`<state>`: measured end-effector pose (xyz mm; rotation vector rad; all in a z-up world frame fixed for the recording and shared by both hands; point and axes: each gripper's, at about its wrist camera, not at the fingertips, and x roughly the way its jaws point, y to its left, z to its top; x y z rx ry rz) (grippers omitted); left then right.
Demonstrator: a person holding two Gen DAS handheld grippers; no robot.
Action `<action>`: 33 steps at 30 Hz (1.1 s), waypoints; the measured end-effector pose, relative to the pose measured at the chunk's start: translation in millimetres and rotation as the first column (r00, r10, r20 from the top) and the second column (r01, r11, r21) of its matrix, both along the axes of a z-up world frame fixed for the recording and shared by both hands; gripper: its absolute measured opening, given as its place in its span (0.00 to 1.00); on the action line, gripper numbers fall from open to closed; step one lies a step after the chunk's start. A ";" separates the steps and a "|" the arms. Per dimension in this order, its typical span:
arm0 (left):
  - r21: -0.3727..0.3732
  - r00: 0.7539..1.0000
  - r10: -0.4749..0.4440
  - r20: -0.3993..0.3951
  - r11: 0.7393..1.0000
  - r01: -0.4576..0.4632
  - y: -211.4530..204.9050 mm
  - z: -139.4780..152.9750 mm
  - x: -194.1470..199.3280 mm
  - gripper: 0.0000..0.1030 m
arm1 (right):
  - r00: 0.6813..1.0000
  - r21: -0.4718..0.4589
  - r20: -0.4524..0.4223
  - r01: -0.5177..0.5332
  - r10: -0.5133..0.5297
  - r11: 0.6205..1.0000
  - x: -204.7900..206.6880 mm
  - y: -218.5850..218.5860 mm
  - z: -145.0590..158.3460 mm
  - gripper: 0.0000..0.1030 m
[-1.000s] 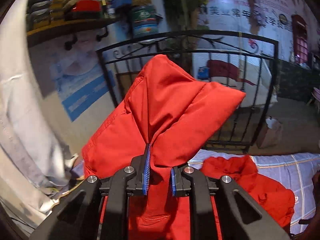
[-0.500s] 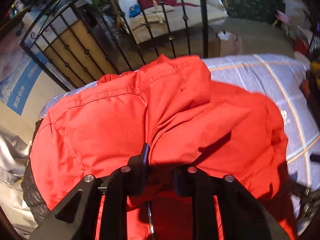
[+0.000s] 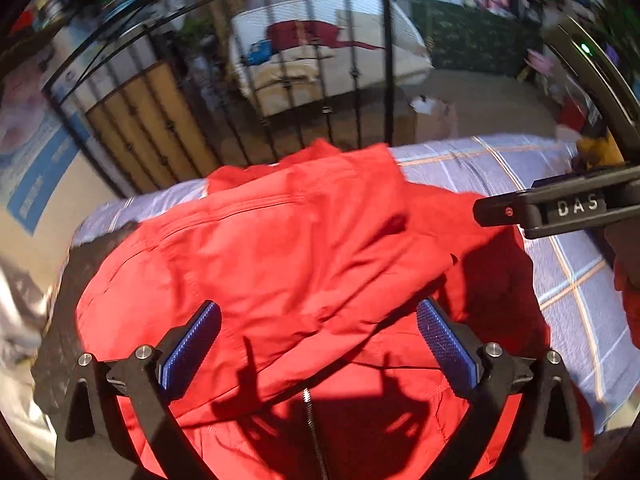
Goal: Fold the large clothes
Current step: 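Grasp the red jacket hem with both grippers and fold it toward the collar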
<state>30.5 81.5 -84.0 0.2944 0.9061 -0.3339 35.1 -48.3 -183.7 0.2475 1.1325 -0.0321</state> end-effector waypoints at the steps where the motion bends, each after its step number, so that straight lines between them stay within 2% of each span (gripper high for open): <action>1: -0.025 0.999 0.038 -0.008 0.999 -0.038 13.8 2.9 3.0 0.94 | 0.999 -0.012 0.028 -0.046 0.047 0.999 6.2 11.4 8.3 0.94; 3: -0.041 0.993 0.116 -0.021 0.992 -0.117 41.7 4.5 12.2 0.93 | 0.989 -0.030 0.048 -0.141 0.143 0.989 16.8 34.8 14.7 0.94; 8: 0.031 0.960 0.277 0.026 0.960 -0.278 100.6 5.2 37.6 0.92 | 0.930 -0.085 0.050 -0.359 0.364 0.929 39.2 101.0 10.3 0.94; 10: 0.033 0.952 0.304 0.011 0.952 -0.305 116.9 0.8 51.8 0.92 | 0.898 -0.129 0.030 -0.431 0.438 0.893 47.5 126.8 1.0 0.94; 12: 0.030 0.953 0.302 -0.039 0.953 -0.301 128.2 -11.8 70.1 0.93 | 0.872 -0.175 -0.003 -0.482 0.489 0.859 57.3 146.8 -14.1 0.94; 15: 0.054 0.953 0.277 -0.120 0.961 -0.272 132.3 -41.8 98.1 0.95 | 0.872 -0.234 -0.102 -0.488 0.478 0.841 76.3 153.0 -46.9 0.94; 17: 0.065 0.946 0.281 -0.160 0.960 -0.274 131.2 -59.7 118.7 0.95 | 0.880 -0.196 -0.156 -0.473 0.449 0.859 89.1 145.9 -65.6 0.94; 20: 0.090 0.928 0.279 -0.248 0.960 -0.264 121.3 -88.5 143.4 0.95 | 0.891 -0.160 -0.182 -0.444 0.416 0.882 101.3 134.8 -81.4 0.95; 24: 0.091 0.900 0.291 -0.326 0.957 -0.276 117.4 -116.3 158.0 0.96 | 0.894 -0.157 -0.217 -0.429 0.392 0.890 109.0 127.8 -94.2 0.95; 30: 0.107 0.890 0.289 -0.353 0.957 -0.268 115.4 -132.5 157.8 0.96 | 0.890 -0.213 -0.254 -0.434 0.379 0.875 107.4 139.0 -107.8 0.95; 33: 0.106 0.894 0.282 -0.348 0.960 -0.261 116.3 -129.8 154.6 0.95 | 0.895 -0.216 -0.253 -0.422 0.367 0.880 106.8 141.3 -106.8 0.95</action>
